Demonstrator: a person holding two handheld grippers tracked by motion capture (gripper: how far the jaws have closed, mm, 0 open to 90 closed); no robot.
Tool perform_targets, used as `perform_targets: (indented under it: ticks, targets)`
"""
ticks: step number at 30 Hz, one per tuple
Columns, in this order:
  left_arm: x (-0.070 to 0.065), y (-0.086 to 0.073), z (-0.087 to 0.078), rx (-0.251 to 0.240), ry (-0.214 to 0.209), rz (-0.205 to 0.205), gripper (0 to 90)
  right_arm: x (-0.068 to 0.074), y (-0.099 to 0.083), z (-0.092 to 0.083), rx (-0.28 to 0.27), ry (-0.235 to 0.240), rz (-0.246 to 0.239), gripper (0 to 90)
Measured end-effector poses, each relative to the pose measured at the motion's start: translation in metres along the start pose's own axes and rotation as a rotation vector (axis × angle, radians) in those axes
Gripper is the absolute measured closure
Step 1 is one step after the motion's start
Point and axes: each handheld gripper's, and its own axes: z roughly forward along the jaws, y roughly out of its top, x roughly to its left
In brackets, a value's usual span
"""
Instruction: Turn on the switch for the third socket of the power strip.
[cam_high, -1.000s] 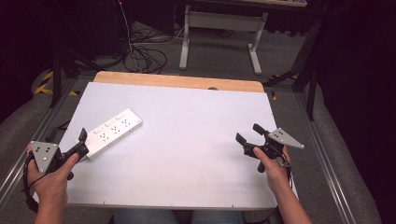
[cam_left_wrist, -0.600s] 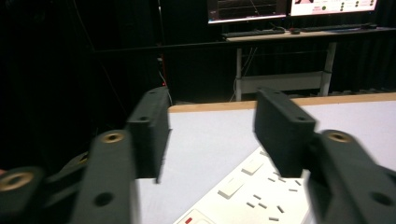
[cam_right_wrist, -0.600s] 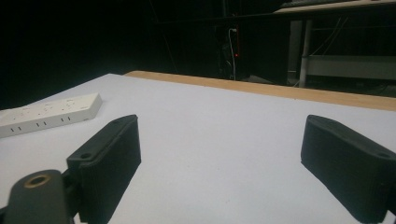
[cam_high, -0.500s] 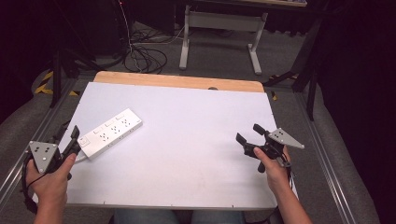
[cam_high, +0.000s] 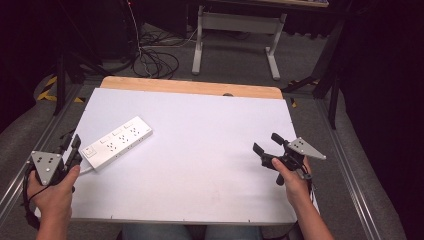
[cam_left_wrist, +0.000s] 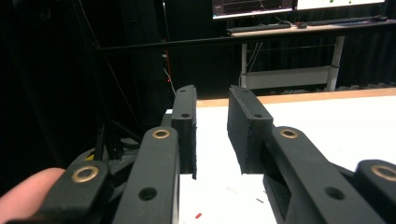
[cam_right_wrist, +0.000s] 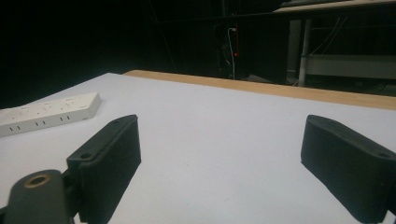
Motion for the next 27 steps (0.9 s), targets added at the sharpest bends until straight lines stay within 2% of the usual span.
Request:
perform_targets:
  ticks: [7, 13, 18, 24, 27]
  targets:
    - [0.0017, 0.0001, -0.0005, 0.004, -0.004, 0.004, 82.1, -0.0001, -0.0001, 0.0, 0.0, 0.0, 0.0, 12.5]
    - [0.0033, 0.0002, -0.0014, 0.009, -0.023, -0.002, 86.2, 0.0, -0.0001, -0.0002, 0.0, 0.0, 0.0, 12.5]
    - [0.0041, 0.0002, -0.0018, 0.015, -0.021, 0.007, 89.5, 0.0001, -0.0002, -0.0001, 0.001, 0.001, 0.001, 12.5]
    - [0.0024, 0.0009, -0.0021, 0.018, -0.04, 0.032, 89.7, 0.0005, -0.0007, 0.0012, 0.006, 0.006, 0.001, 12.5]
    - [0.0015, 0.0008, -0.0022, 0.017, -0.048, 0.03, 89.8, 0.0006, -0.0007, 0.0013, 0.006, 0.007, -0.001, 12.5]
